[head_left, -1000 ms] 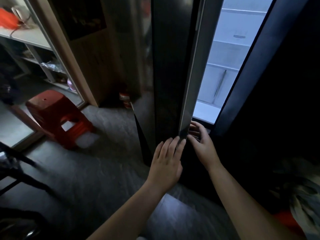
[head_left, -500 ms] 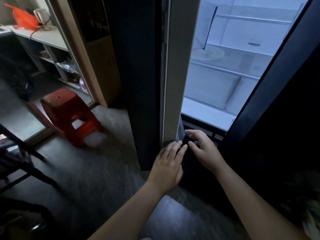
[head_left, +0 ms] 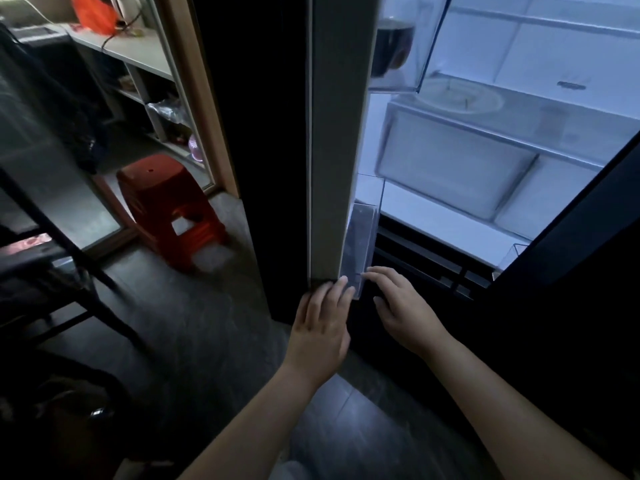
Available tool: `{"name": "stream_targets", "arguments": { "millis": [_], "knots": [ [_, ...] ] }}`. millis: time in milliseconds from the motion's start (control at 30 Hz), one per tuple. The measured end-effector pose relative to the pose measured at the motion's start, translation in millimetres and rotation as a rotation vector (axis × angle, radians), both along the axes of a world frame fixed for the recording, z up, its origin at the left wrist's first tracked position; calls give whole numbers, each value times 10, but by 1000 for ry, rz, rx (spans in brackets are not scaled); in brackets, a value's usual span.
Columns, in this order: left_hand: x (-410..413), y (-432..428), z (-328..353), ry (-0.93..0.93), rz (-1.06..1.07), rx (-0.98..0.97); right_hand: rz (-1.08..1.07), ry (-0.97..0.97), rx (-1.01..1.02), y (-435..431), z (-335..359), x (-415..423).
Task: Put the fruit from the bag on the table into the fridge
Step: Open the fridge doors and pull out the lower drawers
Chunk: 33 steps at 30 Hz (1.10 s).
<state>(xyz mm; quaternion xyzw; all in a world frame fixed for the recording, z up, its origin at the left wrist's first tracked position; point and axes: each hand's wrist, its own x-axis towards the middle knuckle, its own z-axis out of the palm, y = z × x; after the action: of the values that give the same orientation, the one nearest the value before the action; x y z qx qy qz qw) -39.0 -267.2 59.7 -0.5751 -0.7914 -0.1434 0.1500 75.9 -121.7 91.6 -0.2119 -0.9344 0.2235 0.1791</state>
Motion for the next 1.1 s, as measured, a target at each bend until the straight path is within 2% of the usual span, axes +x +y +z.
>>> {"name": "stream_targets", "arguments": {
  "millis": [167,333,567,800,1100],
  "knots": [
    [-34,-78,-28,-91,18,1,40,5,-13,-119,57,-200],
    [-261,-47,58,-199,50,-51,-44,-44,69,-144,89,-423],
    [-594,-80,74,-178,31,-103,-25,-165,153,-181,27,-766],
    [-1152,-277,17,-152,-48,-96,-24,-151,195,-298,-94,-1112],
    [-1835,-420,34,-232,-56,-41,-95,-222,286,-357,-135,-1725]
  ]
}}
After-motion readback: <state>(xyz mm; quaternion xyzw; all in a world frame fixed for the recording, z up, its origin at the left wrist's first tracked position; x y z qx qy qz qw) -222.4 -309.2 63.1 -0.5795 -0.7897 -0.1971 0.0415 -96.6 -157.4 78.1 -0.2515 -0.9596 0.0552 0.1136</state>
